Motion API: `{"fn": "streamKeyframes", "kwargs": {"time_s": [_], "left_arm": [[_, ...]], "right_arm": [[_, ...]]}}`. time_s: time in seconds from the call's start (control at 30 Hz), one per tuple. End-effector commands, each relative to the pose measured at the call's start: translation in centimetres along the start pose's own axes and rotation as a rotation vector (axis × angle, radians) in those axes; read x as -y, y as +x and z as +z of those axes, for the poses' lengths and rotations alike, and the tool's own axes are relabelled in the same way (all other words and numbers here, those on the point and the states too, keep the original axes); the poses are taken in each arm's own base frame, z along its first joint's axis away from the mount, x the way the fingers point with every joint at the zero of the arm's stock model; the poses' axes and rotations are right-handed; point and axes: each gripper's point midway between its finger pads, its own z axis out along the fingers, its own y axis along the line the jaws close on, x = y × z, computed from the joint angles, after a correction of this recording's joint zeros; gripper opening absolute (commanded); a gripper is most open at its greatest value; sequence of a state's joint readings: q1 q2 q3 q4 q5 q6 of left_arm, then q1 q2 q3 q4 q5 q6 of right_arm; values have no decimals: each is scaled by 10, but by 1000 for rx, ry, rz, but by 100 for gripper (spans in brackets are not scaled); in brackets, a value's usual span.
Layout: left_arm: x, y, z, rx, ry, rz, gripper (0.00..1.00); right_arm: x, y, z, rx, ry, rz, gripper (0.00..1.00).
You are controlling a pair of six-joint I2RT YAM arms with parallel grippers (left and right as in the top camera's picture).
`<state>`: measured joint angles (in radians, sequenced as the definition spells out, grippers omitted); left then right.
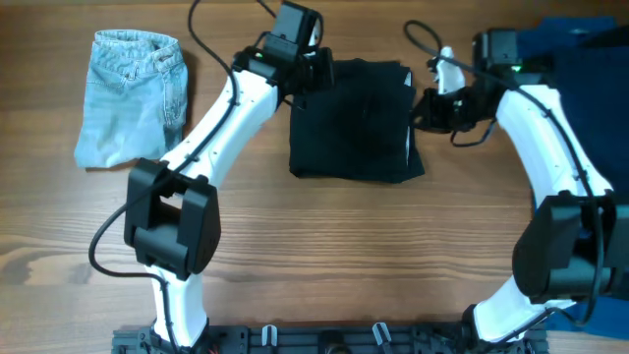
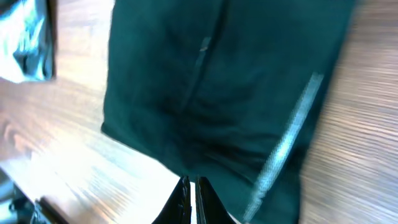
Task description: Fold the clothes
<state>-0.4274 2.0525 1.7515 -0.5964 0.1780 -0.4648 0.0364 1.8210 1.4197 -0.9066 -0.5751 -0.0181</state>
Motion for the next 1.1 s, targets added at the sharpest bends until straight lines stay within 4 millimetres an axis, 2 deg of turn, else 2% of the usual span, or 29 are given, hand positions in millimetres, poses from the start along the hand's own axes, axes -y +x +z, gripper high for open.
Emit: {"fn": "streamKeyframes", "kwargs": {"time_s": [0.0, 0.1, 0.17, 0.27, 0.37, 0.47, 0.57, 0.63, 0.73, 0.83, 0.9, 0.97, 1.07], "left_arm": [[-4, -6, 4, 25, -37, 20, 18], [-9, 4, 21, -5, -50, 21, 12], [-14, 13, 35, -33, -63, 20, 11], [-26, 32, 60, -88, -92, 16, 10], [-43, 49, 86, -138, -122, 7, 7], [-55, 62, 103, -170, -142, -1, 4], [-56, 63, 105, -171, -143, -1, 4], [-50, 54, 99, -146, -128, 4, 4], [-31, 32, 73, -85, -91, 41, 4], [-11, 11, 37, -24, -56, 54, 4], [1, -1, 10, 16, -33, 61, 4], [6, -1, -13, 15, -33, 53, 4], [-1, 13, -23, -44, -67, 44, 4]], "right_arm": [[-10, 18, 24, -23, -1, -84, 4], [18, 36, 47, -39, 135, 4, 4], [30, 53, 58, -62, 165, 57, 4], [43, 78, 69, -100, 191, 100, 4], [68, 96, 74, -101, 306, 194, 4], [75, 104, 80, -89, 321, 213, 4], [76, 106, 81, -87, 319, 239, 4], [70, 99, 78, -79, 299, 229, 4], [52, 78, 58, -55, 265, 190, 4], [27, 44, 26, 20, 240, 118, 4], [8, 11, -2, 127, 229, 58, 4], [-2, -17, -17, 233, 216, 12, 4], [4, -40, -18, 316, 233, -13, 4]]}}
